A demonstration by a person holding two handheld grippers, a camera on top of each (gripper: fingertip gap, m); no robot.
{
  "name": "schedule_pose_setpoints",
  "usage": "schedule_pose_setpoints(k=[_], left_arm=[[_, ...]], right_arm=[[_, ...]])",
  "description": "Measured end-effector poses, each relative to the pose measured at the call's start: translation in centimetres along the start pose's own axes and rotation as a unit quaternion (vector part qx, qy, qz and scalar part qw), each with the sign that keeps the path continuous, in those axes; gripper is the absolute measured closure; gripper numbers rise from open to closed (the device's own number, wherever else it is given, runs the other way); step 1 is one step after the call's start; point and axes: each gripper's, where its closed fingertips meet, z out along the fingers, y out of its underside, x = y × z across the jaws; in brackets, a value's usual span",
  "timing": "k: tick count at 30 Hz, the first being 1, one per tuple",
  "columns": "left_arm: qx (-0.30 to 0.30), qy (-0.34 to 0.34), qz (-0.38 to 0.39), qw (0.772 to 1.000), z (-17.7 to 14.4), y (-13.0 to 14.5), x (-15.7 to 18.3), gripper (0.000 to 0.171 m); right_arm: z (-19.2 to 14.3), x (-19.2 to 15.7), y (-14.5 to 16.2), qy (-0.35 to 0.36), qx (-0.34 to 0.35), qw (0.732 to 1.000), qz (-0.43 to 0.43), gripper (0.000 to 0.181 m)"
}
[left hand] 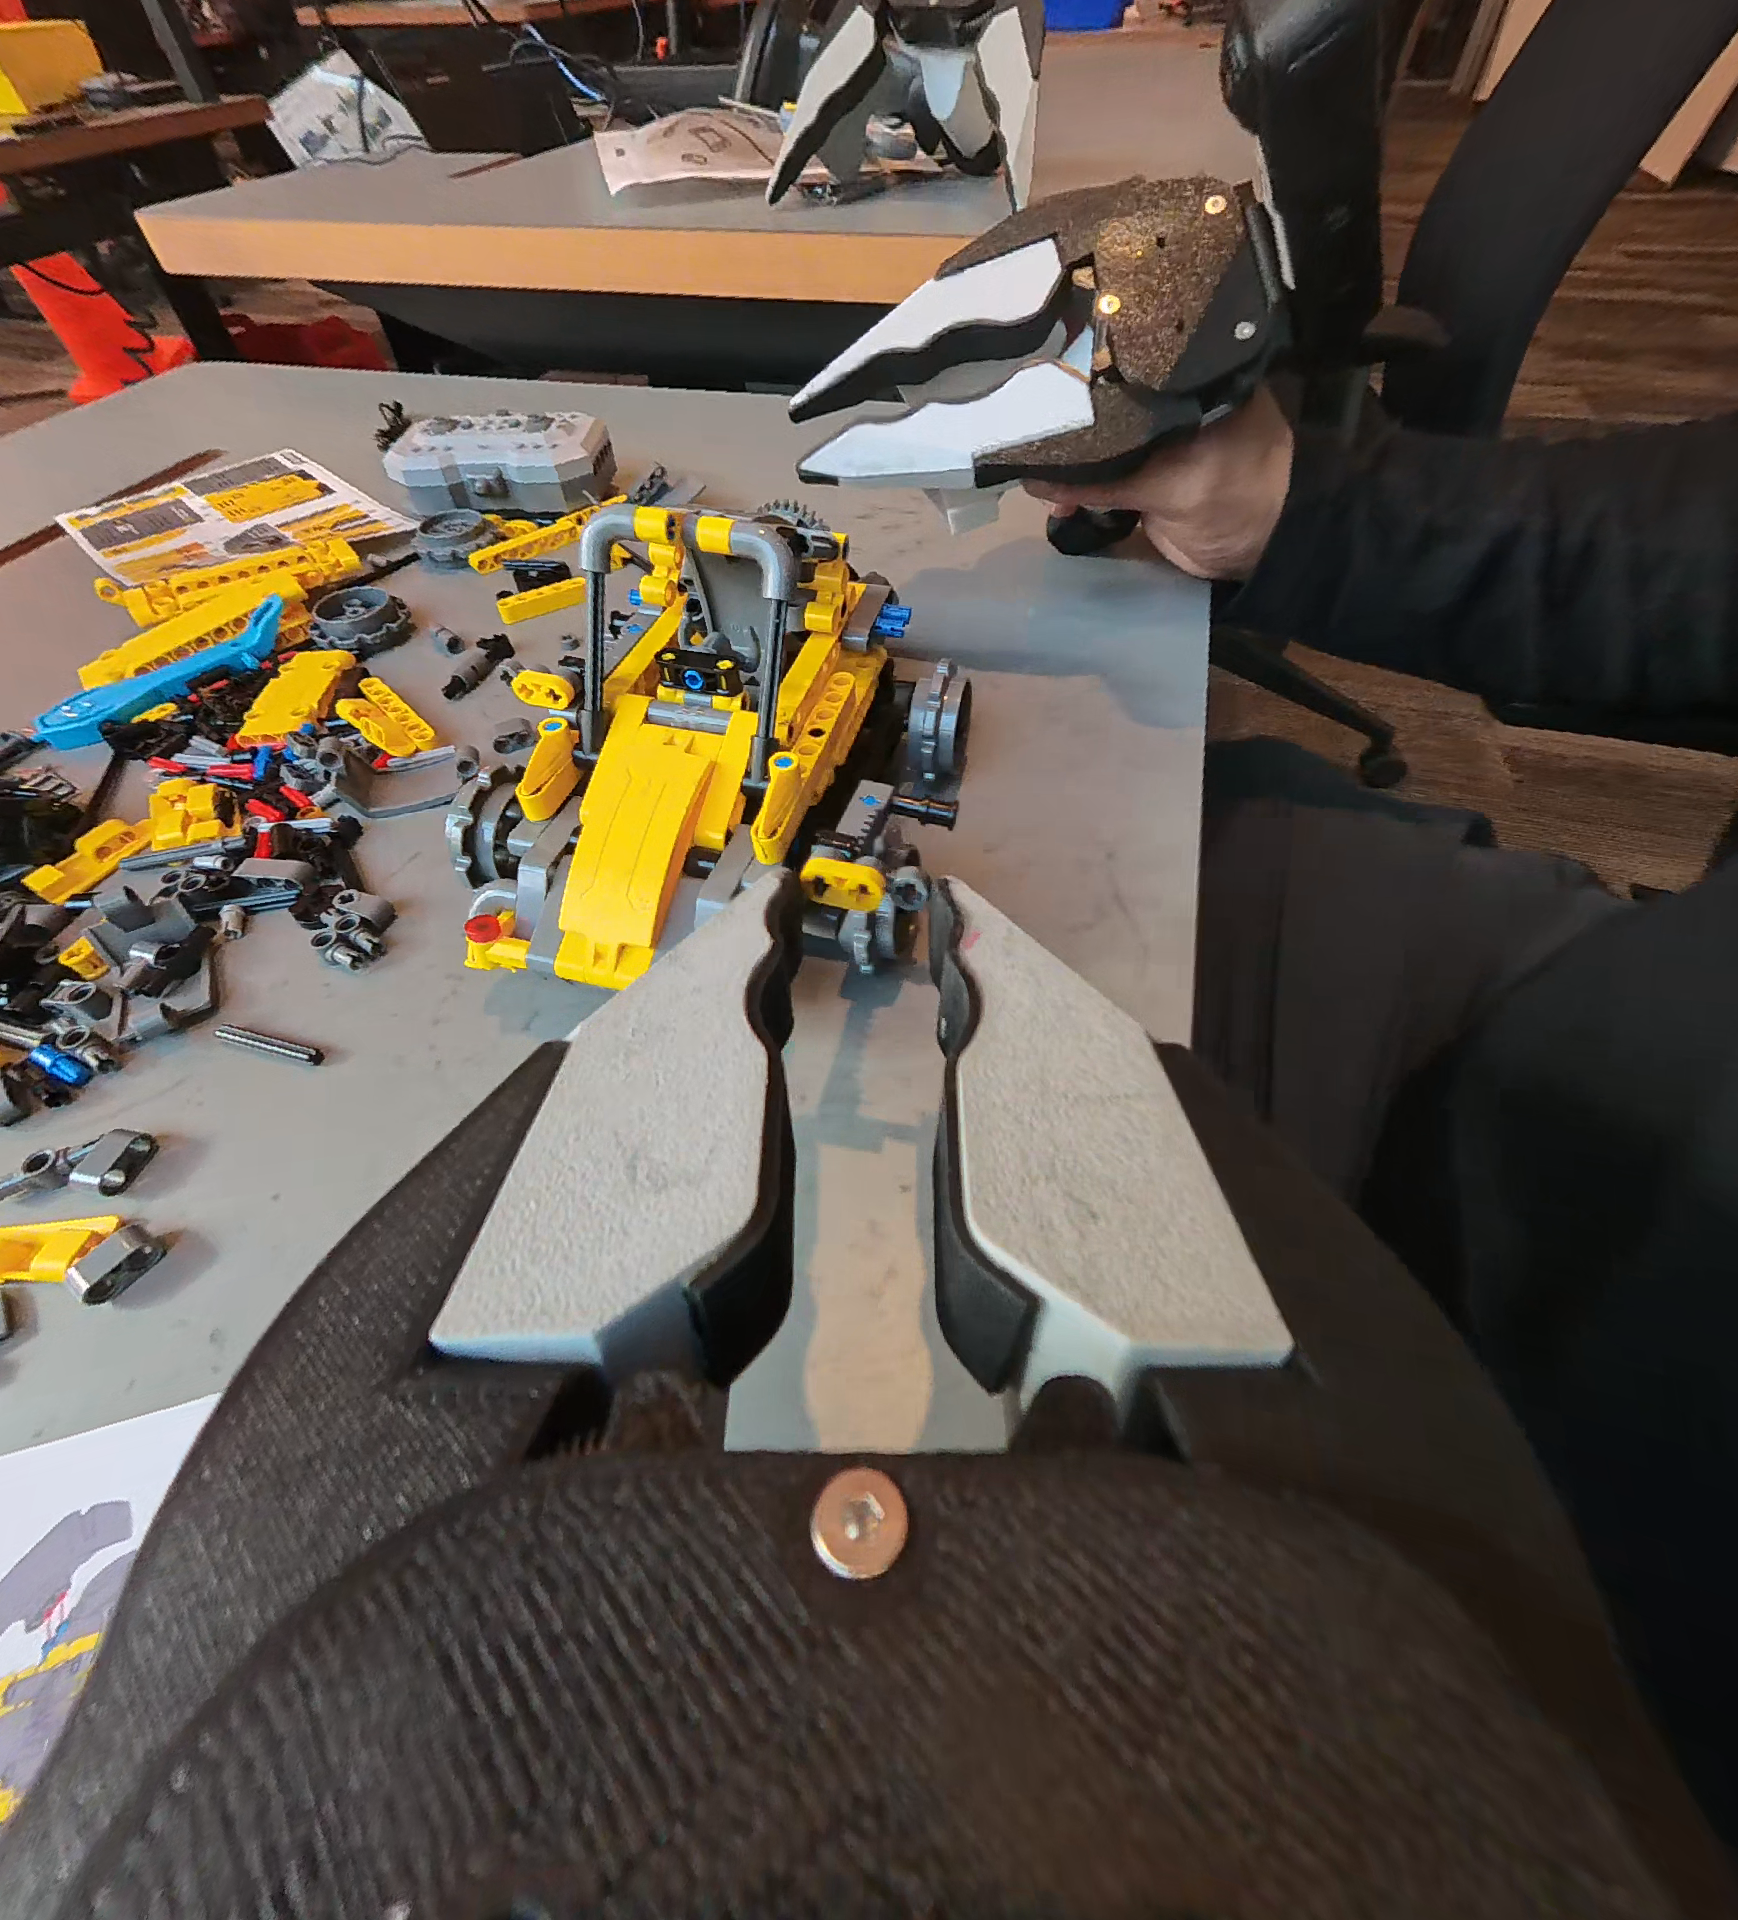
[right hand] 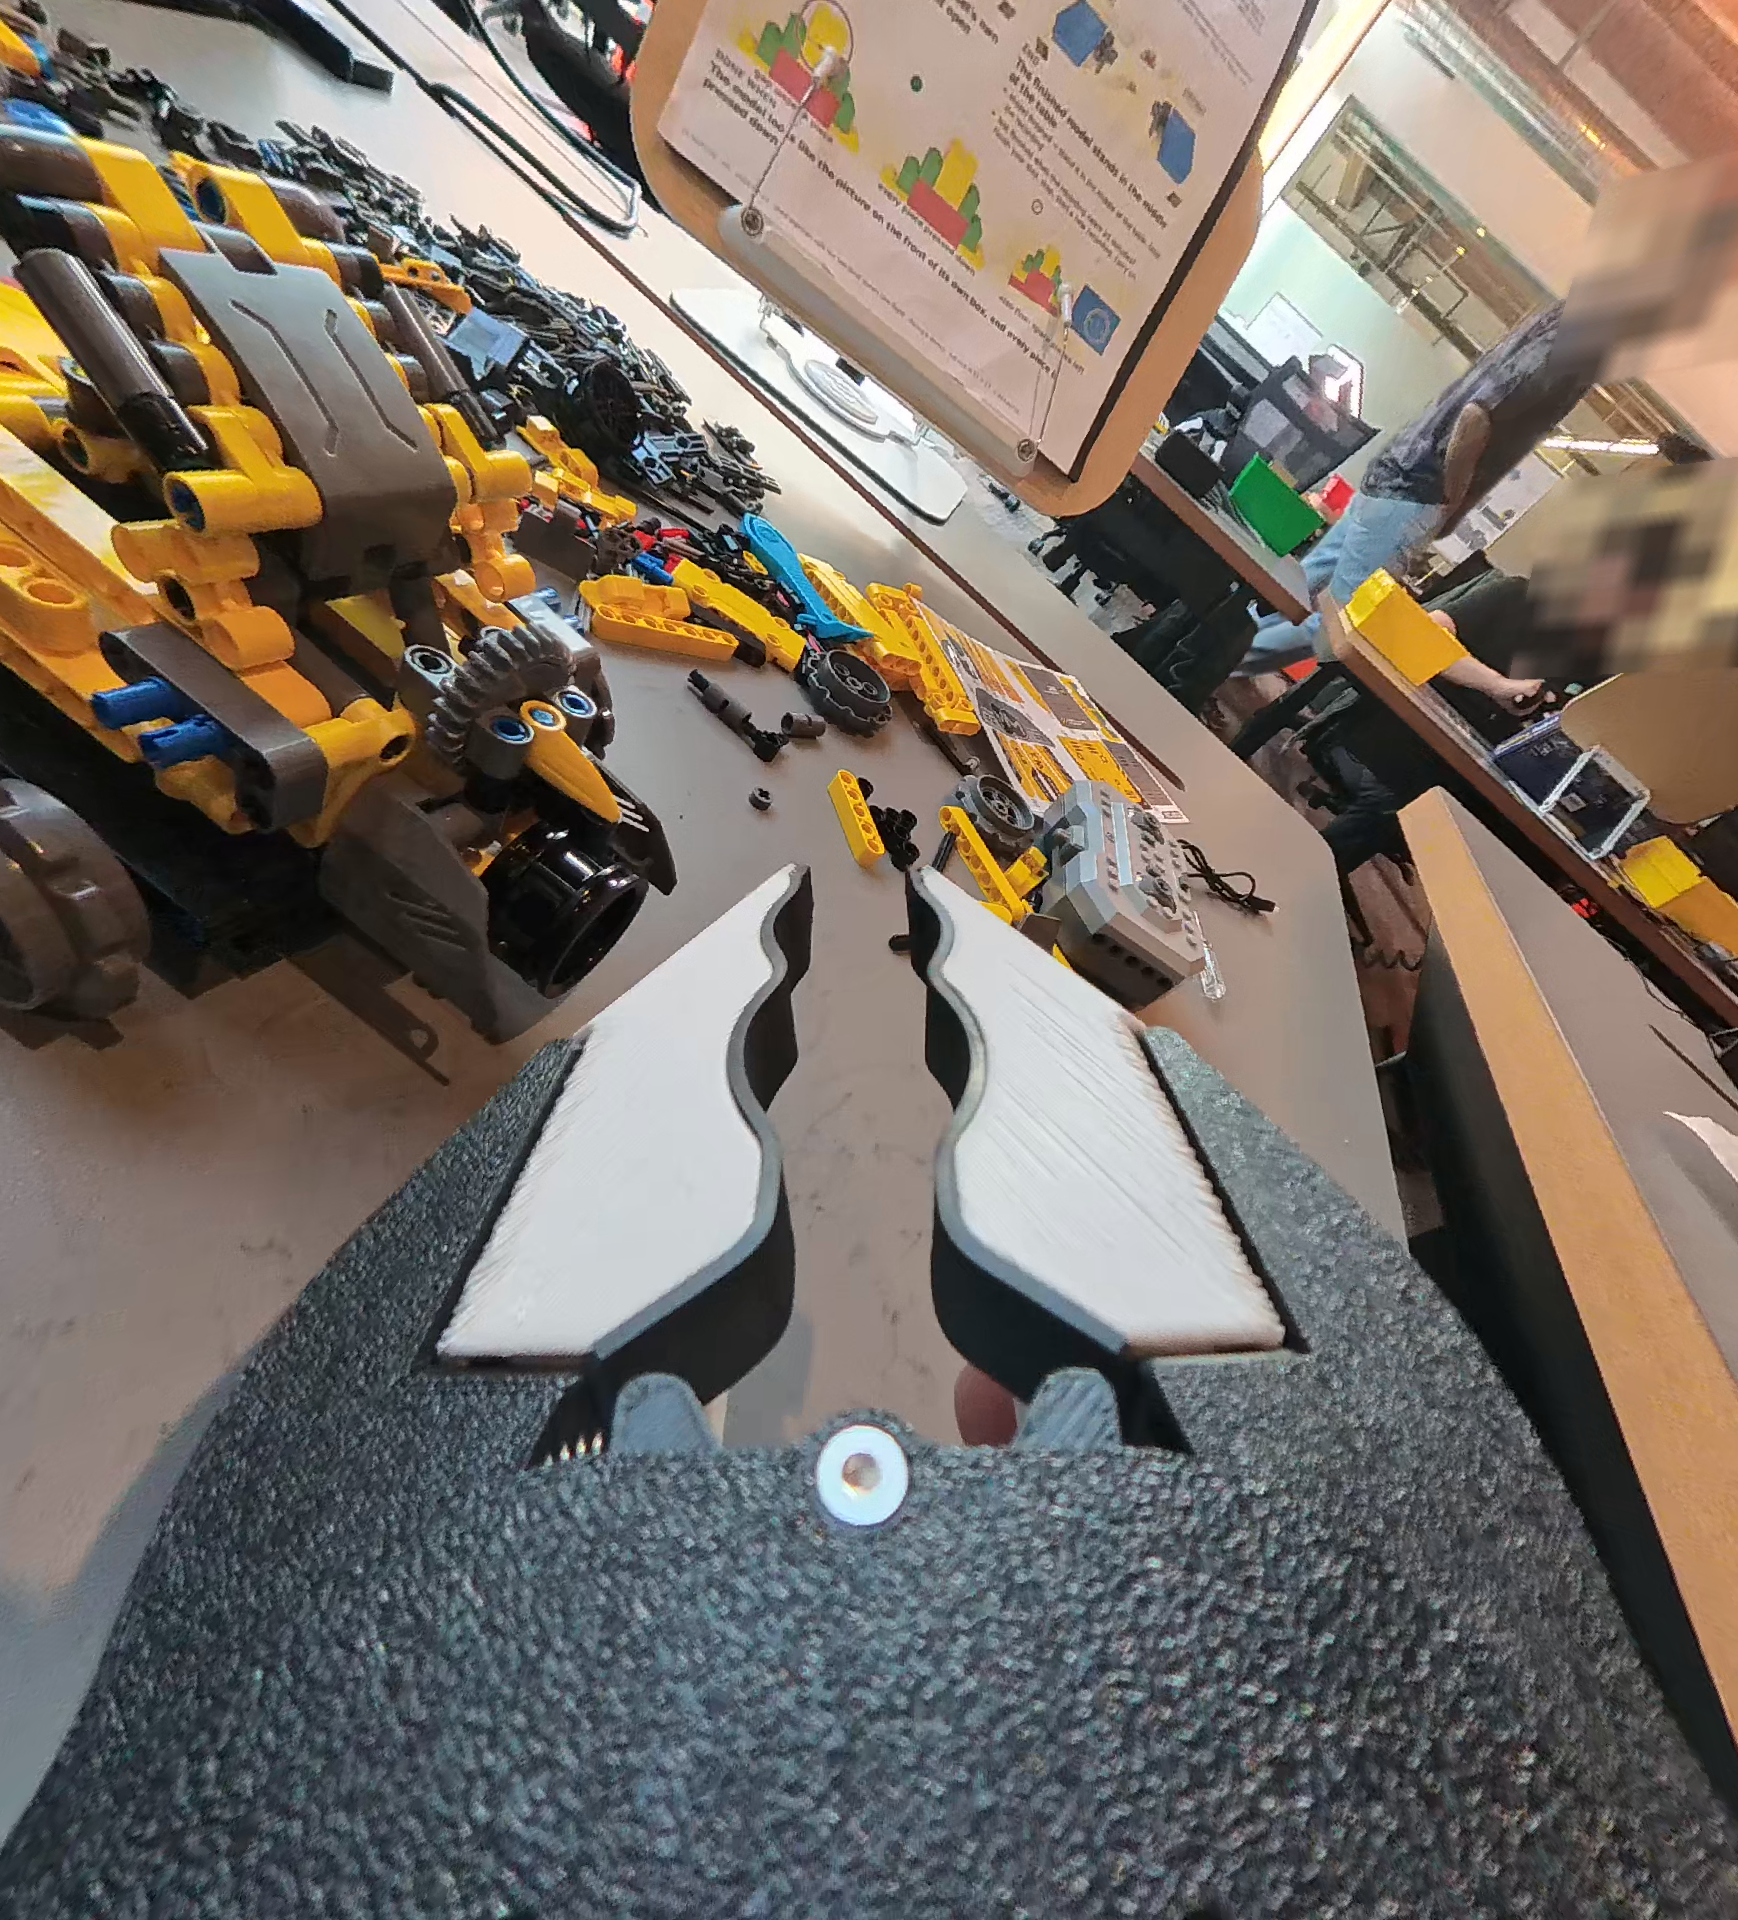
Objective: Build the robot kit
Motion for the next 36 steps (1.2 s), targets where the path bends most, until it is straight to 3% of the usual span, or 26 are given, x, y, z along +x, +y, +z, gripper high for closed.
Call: schedule_pose_setpoints(k=[6, 14, 18, 36], left_arm=[[-0.029, -0.06, 0.015, 0.998, 0.6, 0.6, -0.8, 0.149], [-0.036, -0.041, 0.006, 0.999, 0.5, 0.9, 0.2, 0.149], [-0.026, -0.024, -0.008, 0.999, 0.3, 0.7, 0.3, 0.15], [0.024, 0.004, -0.025, 0.999, -0.6, -0.6, 0.4, 0.15]], right_arm=[[0.2, -0.6, 0.2, -0.003, -0.011, 1.0, -0.021, 0.164], [0.8, -2.3, 0.8, -0.005, -0.036, 0.995, -0.097, 0.173], [0.7, -1.8, 0.7, 0.006, -0.034, 0.996, -0.085, 0.181], [0.6, -1.1, 0.7, 0.027, -0.036, 0.995, -0.089, 0.181]])
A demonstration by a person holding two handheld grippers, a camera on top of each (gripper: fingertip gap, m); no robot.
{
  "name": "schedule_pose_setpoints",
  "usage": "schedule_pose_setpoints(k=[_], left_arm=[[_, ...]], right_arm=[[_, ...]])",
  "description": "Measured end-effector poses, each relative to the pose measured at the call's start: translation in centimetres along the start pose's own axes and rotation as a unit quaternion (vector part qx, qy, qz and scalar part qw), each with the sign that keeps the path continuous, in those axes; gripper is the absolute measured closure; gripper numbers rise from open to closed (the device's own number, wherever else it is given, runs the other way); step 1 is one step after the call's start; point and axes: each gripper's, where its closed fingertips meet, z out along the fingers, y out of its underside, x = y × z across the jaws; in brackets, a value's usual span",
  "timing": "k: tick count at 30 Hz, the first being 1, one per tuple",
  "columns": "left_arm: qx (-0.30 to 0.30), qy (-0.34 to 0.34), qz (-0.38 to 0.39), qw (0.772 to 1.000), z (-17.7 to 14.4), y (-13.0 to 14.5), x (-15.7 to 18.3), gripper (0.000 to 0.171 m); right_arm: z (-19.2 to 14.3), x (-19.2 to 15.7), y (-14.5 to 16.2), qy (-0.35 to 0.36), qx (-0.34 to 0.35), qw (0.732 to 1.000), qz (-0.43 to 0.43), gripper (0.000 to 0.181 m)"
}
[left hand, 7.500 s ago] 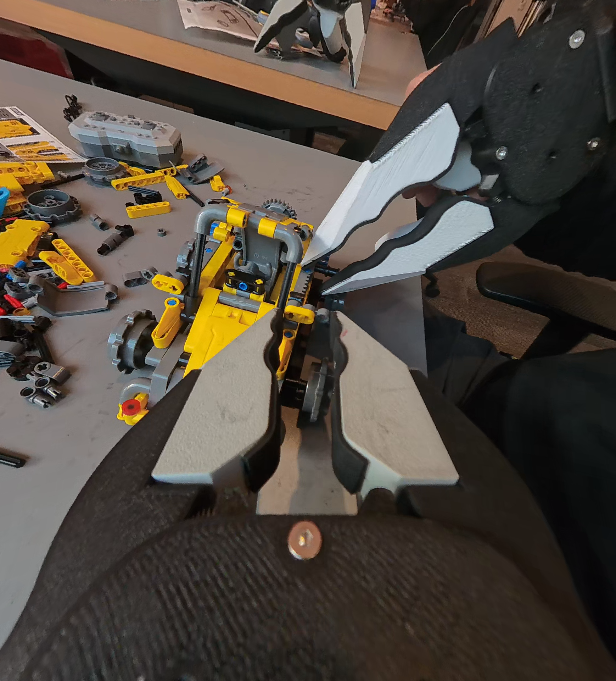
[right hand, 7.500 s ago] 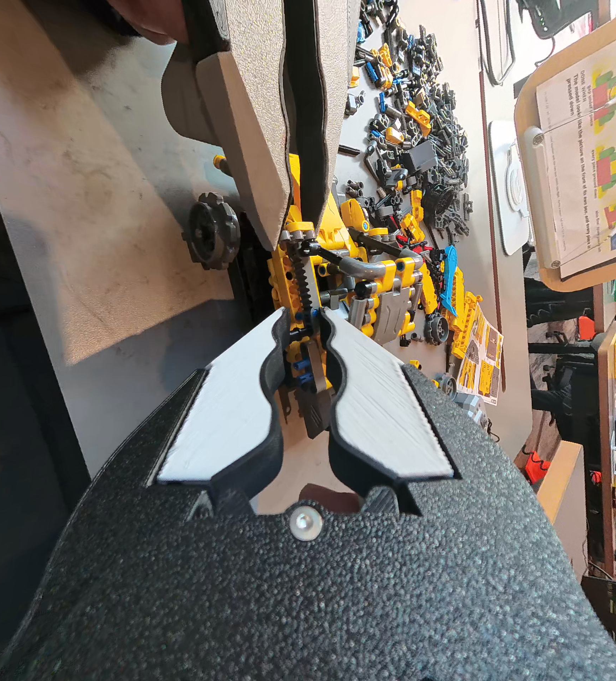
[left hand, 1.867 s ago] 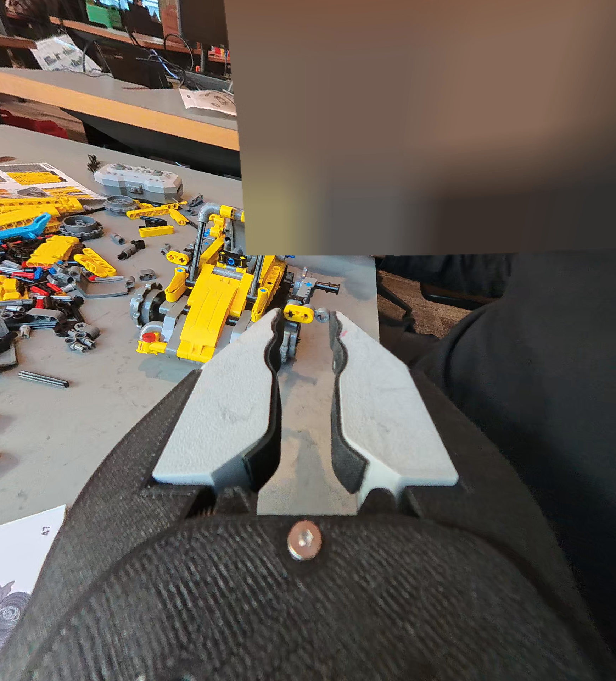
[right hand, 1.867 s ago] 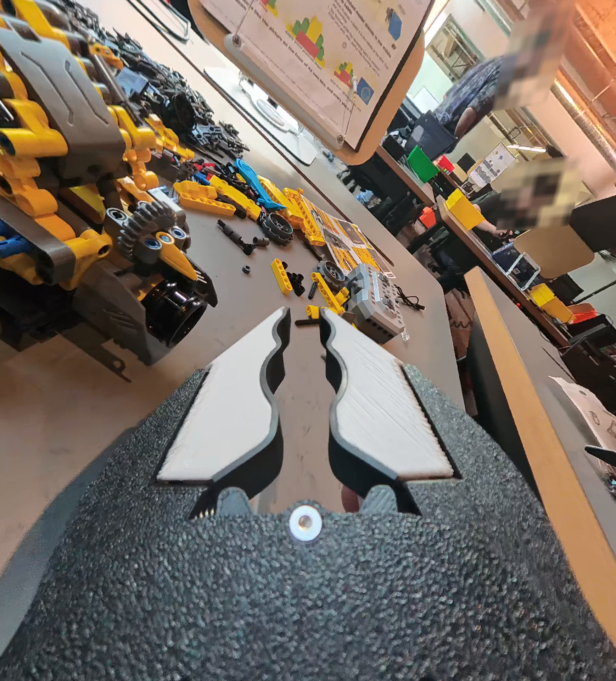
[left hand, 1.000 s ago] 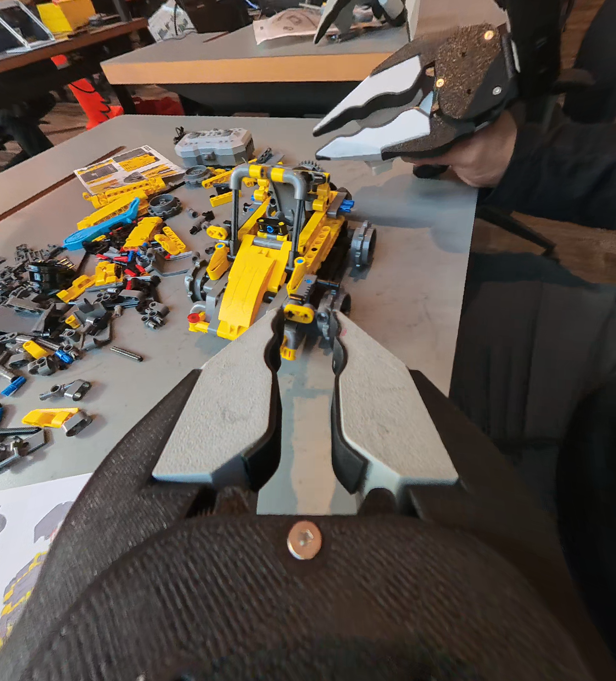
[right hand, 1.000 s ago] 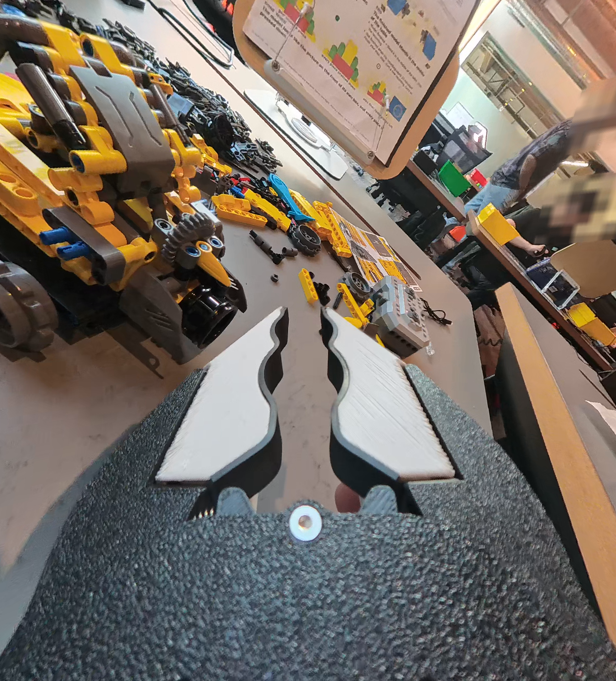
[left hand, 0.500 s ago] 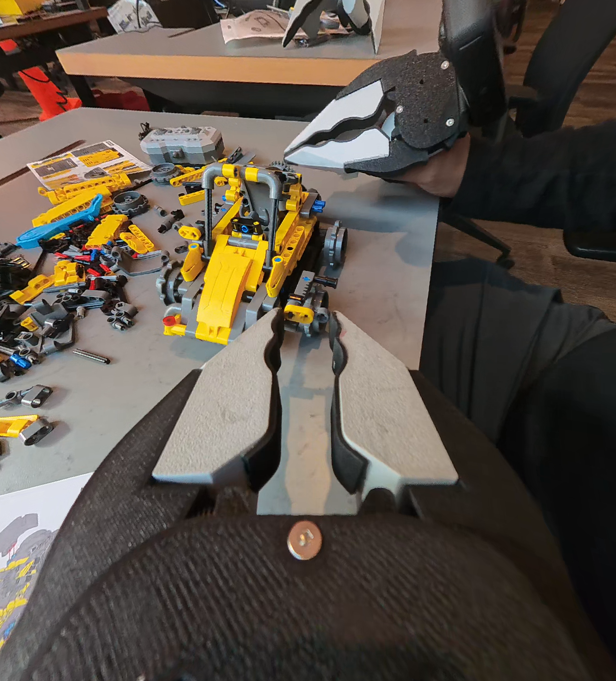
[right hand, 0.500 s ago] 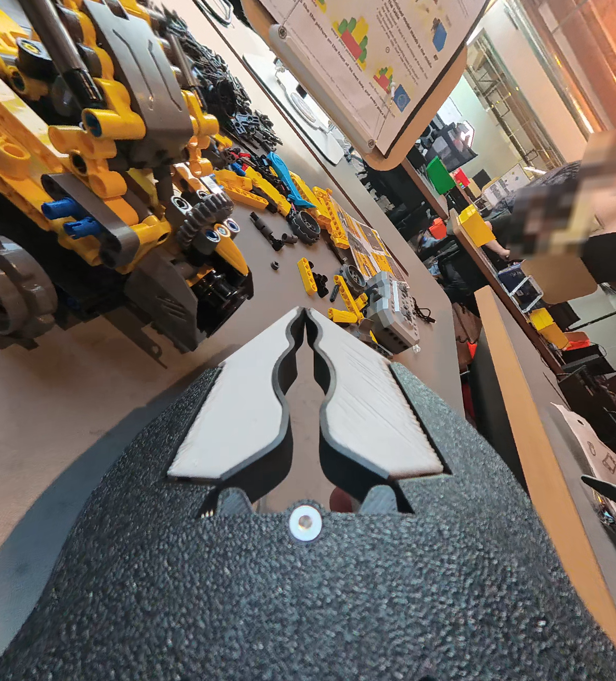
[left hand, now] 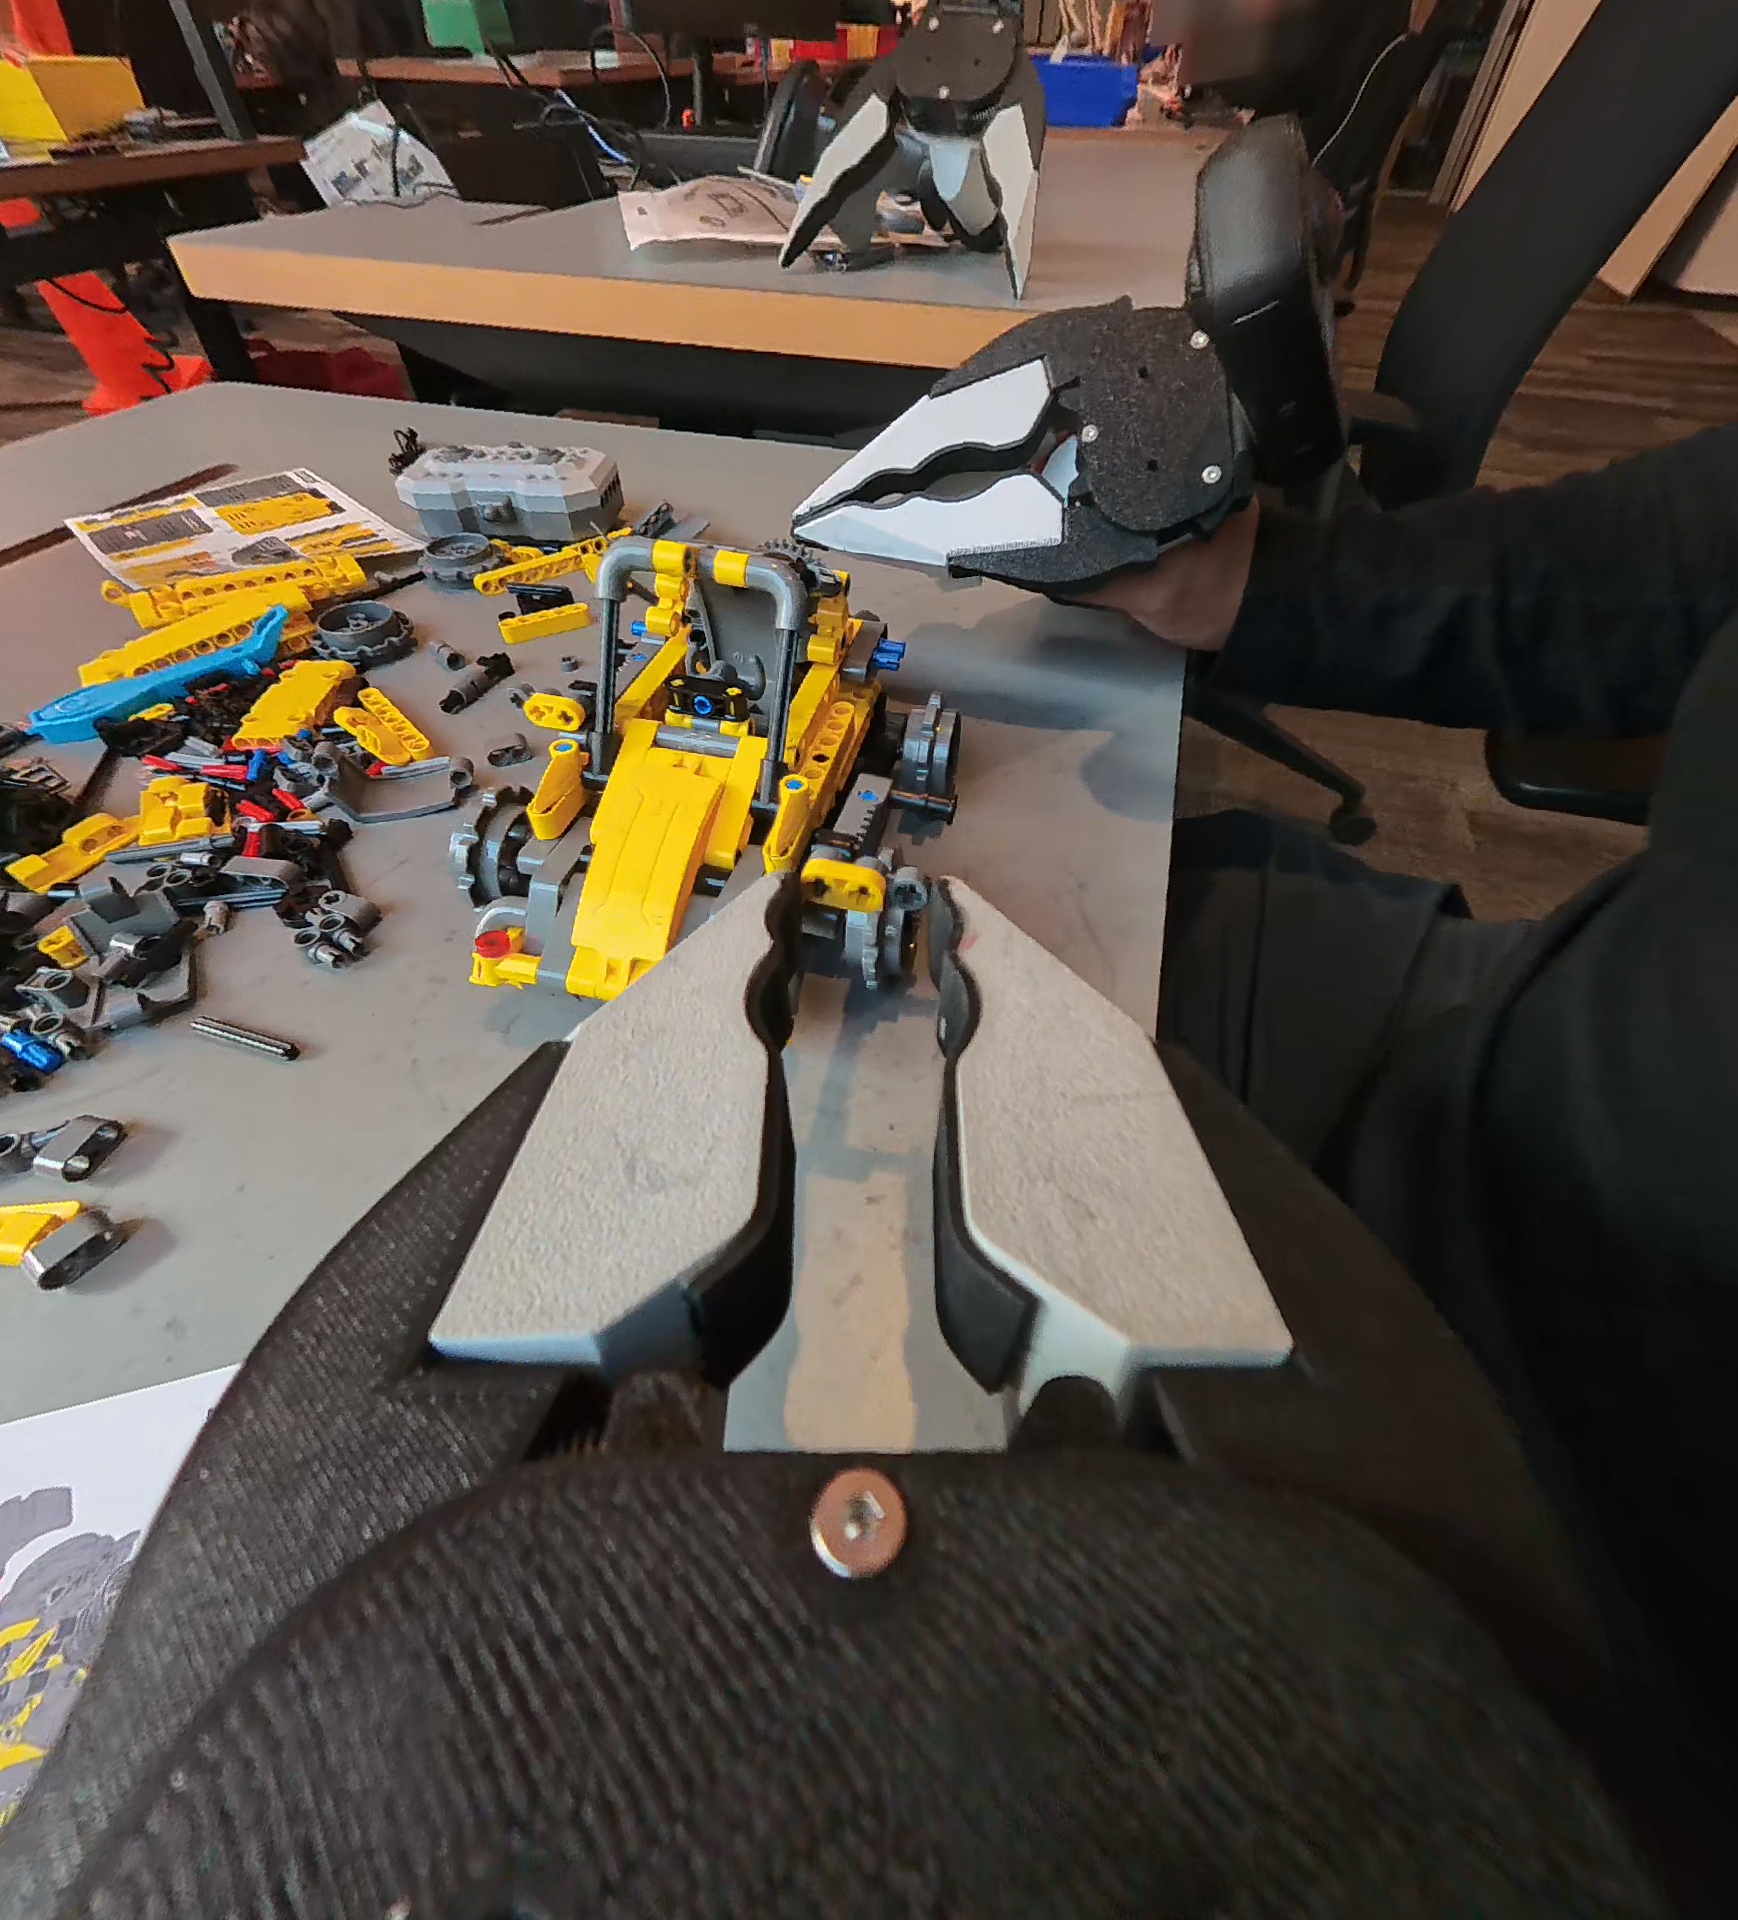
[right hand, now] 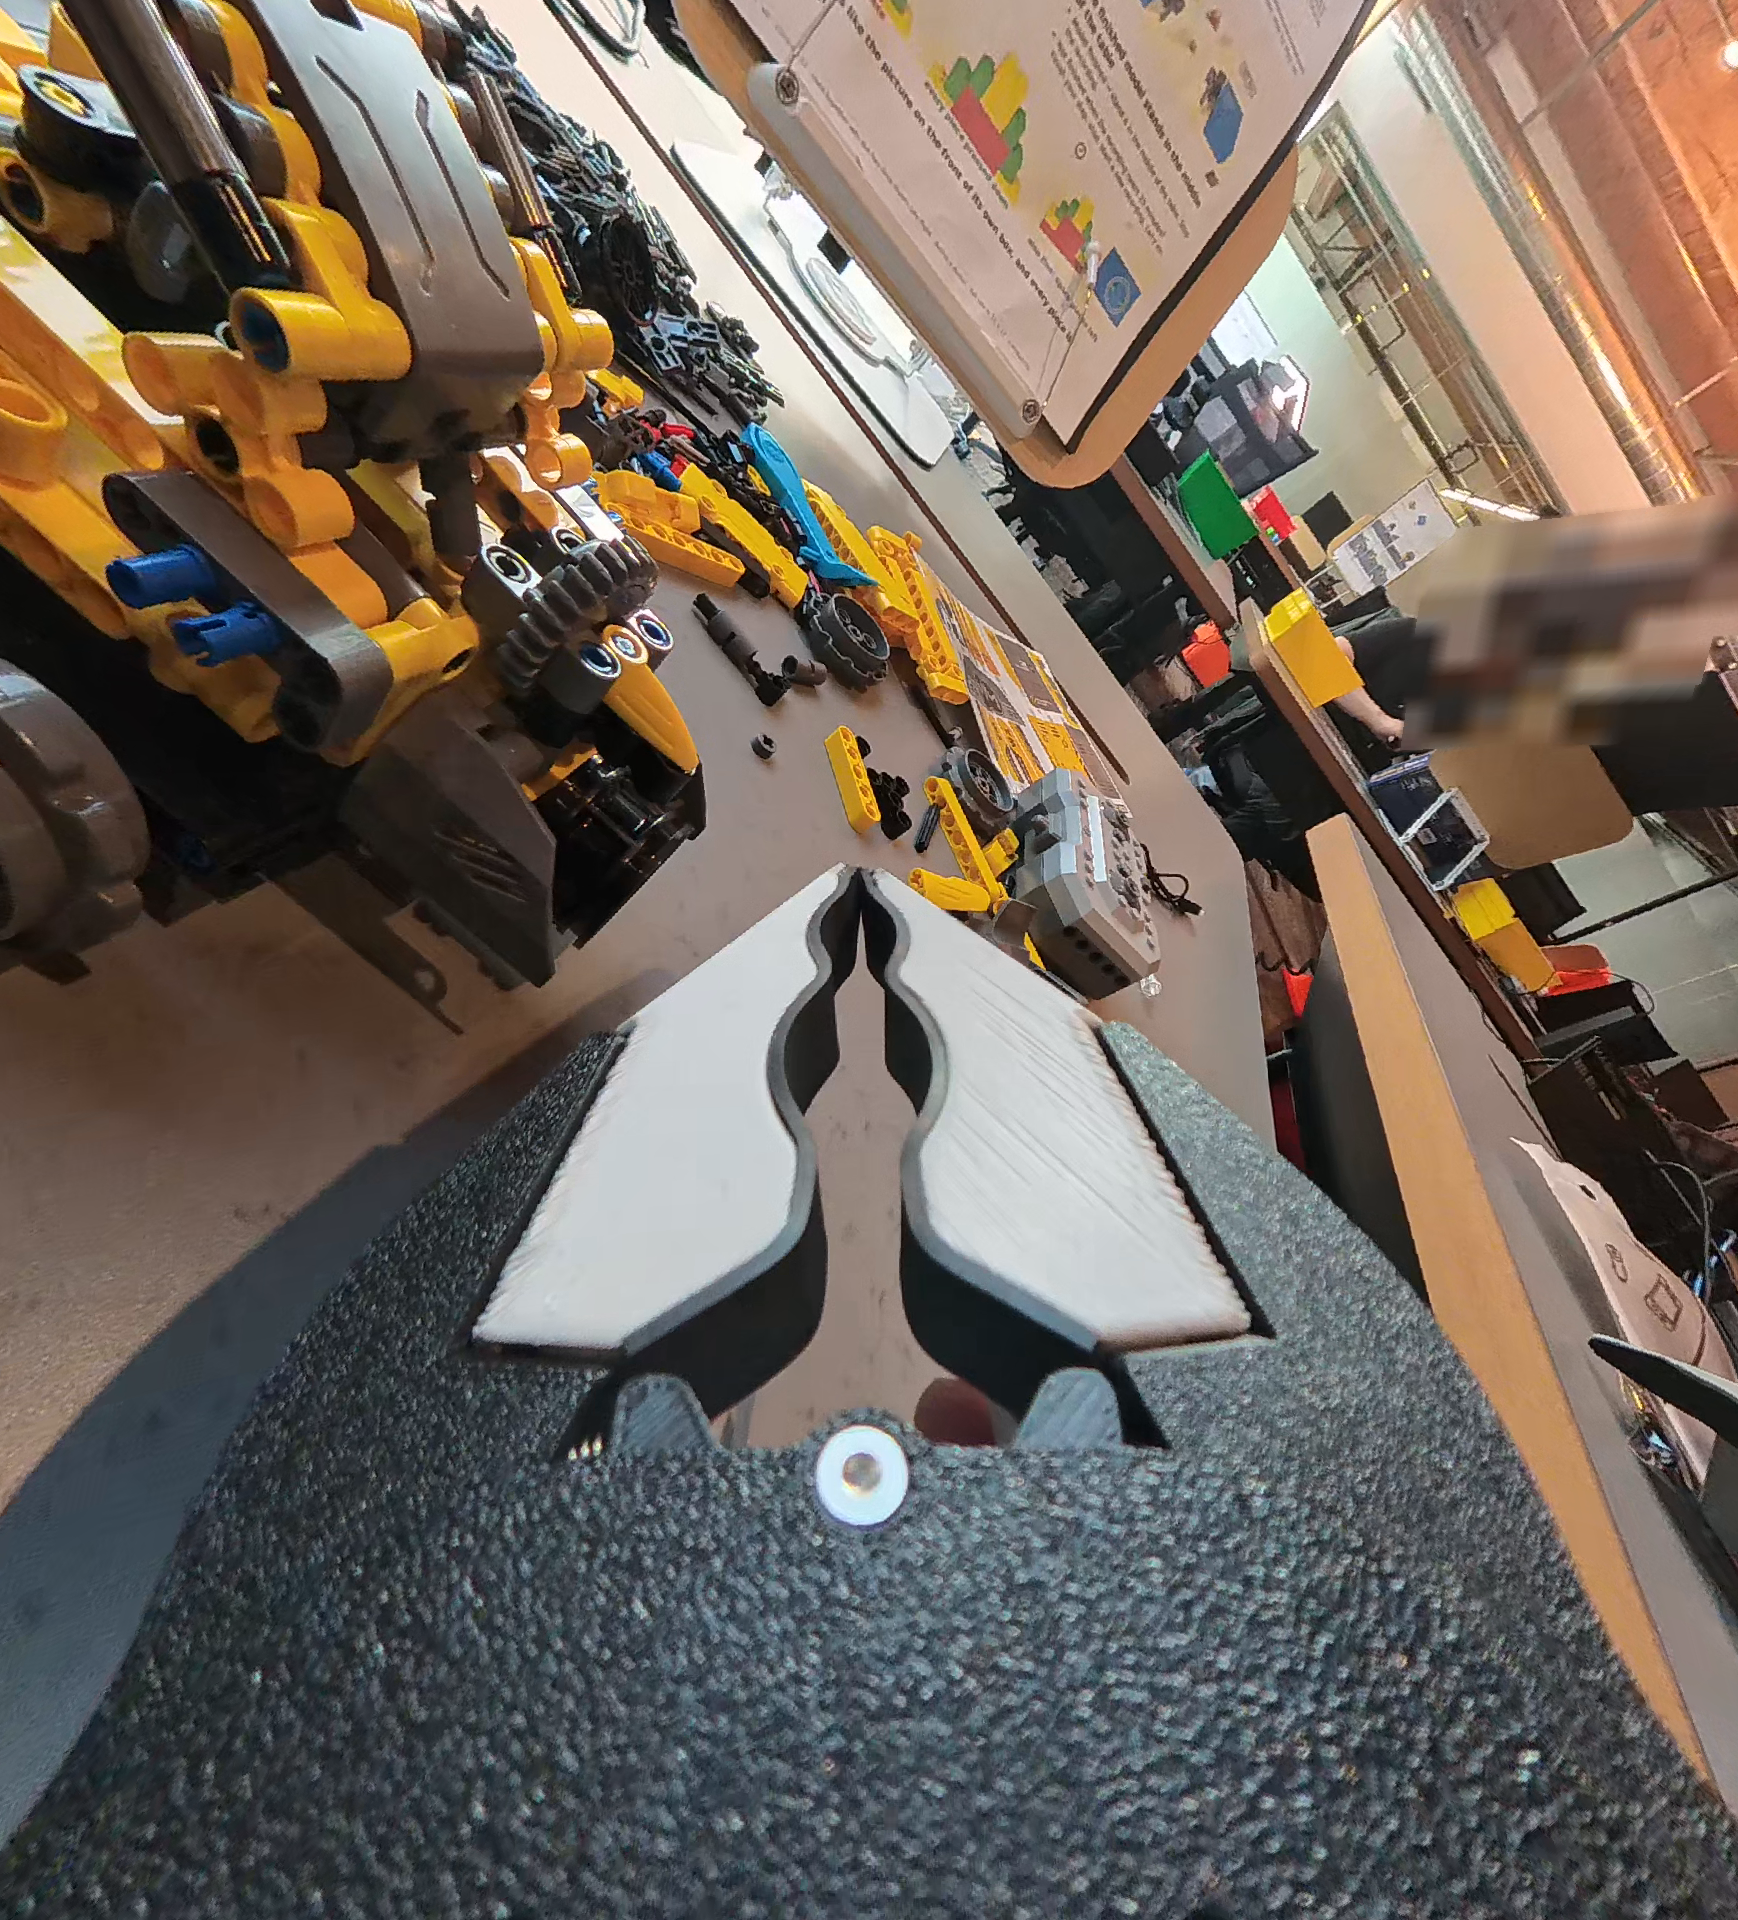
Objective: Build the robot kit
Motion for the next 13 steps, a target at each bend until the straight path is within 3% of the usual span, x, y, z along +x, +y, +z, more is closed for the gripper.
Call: schedule_pose_setpoints(k=[13], left_arm=[[0.015, -0.002, -0.012, 1.0, -0.21, -0.36, -0.37, 0.15]], right_arm=[[-0.18, -0.27, -0.32, 0.002, 0.007, 1.0, -0.017, 0.181]])
